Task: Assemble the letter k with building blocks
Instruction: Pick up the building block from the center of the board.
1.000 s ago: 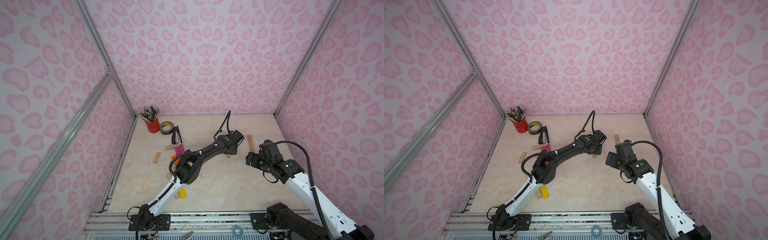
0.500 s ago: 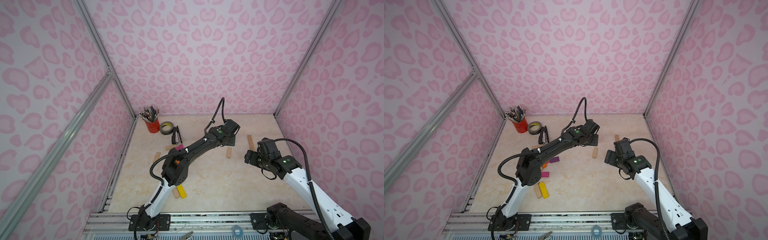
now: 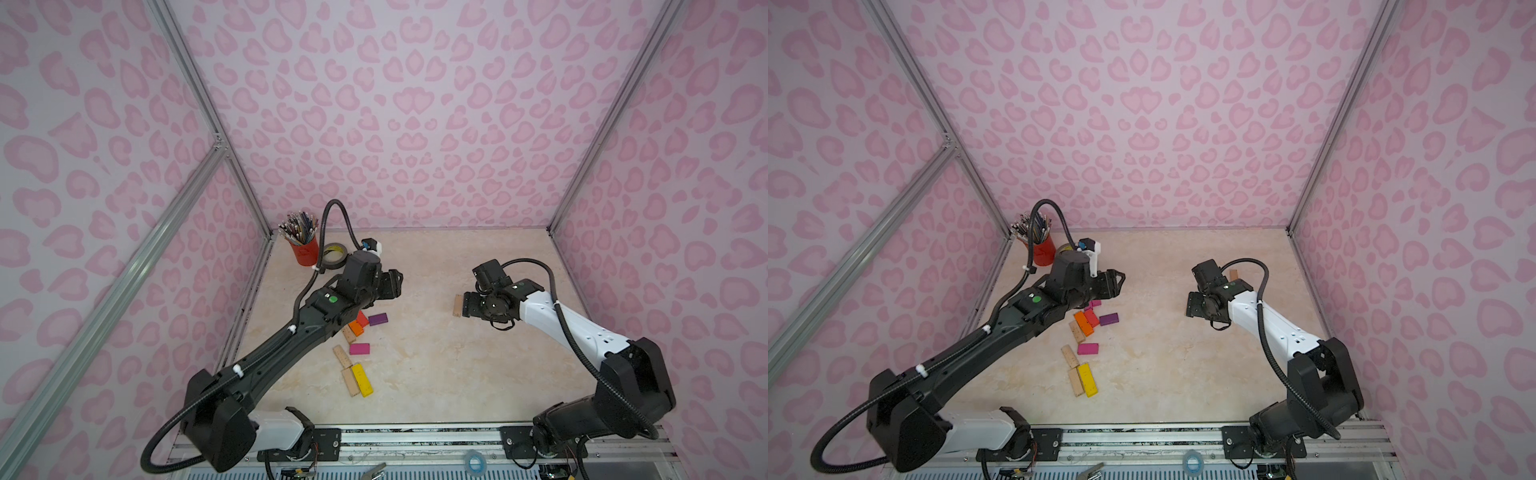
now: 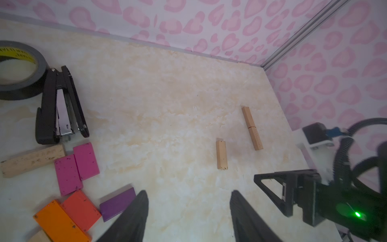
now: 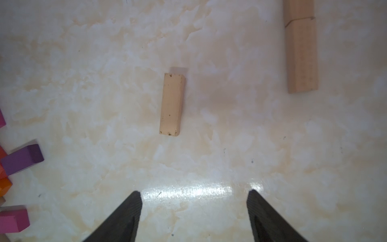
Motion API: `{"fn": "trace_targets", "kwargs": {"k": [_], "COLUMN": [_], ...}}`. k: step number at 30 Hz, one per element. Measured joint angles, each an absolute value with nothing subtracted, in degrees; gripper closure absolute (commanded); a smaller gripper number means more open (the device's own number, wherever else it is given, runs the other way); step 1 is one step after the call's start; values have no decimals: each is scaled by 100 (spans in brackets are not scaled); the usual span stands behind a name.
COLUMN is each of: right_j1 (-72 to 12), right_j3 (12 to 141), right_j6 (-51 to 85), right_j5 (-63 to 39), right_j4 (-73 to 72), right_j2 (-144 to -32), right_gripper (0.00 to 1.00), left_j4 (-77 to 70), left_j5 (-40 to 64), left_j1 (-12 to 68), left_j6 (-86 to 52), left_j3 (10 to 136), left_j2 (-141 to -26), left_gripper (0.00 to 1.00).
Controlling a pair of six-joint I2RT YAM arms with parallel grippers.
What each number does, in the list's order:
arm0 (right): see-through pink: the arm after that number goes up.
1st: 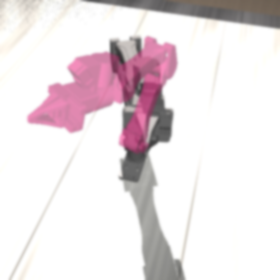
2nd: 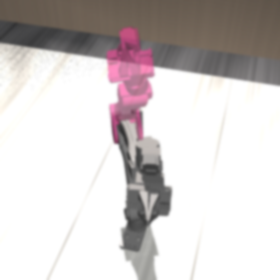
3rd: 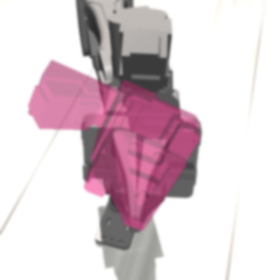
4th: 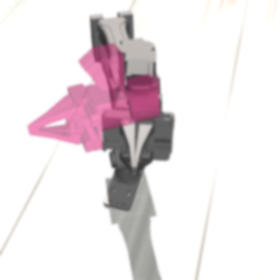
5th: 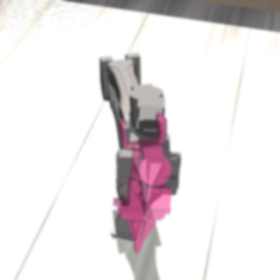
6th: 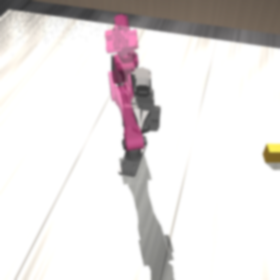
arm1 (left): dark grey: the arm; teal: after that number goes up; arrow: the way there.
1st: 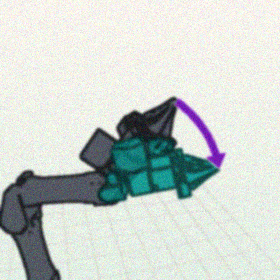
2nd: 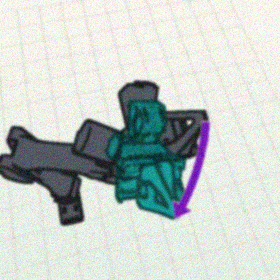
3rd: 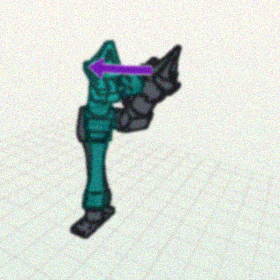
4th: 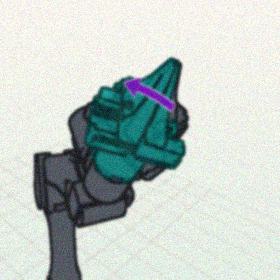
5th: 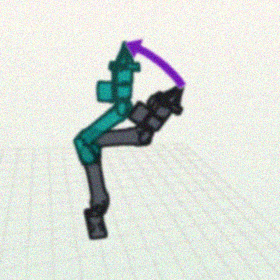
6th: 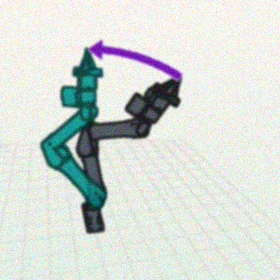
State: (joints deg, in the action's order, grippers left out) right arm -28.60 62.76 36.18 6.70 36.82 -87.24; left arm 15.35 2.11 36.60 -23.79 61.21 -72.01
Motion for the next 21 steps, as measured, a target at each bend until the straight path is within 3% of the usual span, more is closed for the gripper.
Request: {"fn": "trace_targets", "kwargs": {"k": [5,13,21], "right_j1": [-2871,-2860,-2858], "right_j3": [6838,7459,7662], "right_j6": [3529,3529,3533], "right_j5": [871,921,917], "right_j4": [3551,3435,3400], "right_j2": [-9767,-10785,-11157], "right_gripper": [31,43,56], "left_j4": [1208,1120,1140], "left_j5": [331,941,1330], "left_j1": [3529,3509,3509], "left_j6": [-1664,-521,421], "left_j3": [5061,4359,4338], "left_j2": [-5892,-4764,-4484], "left_gripper": [25,8,10]}}
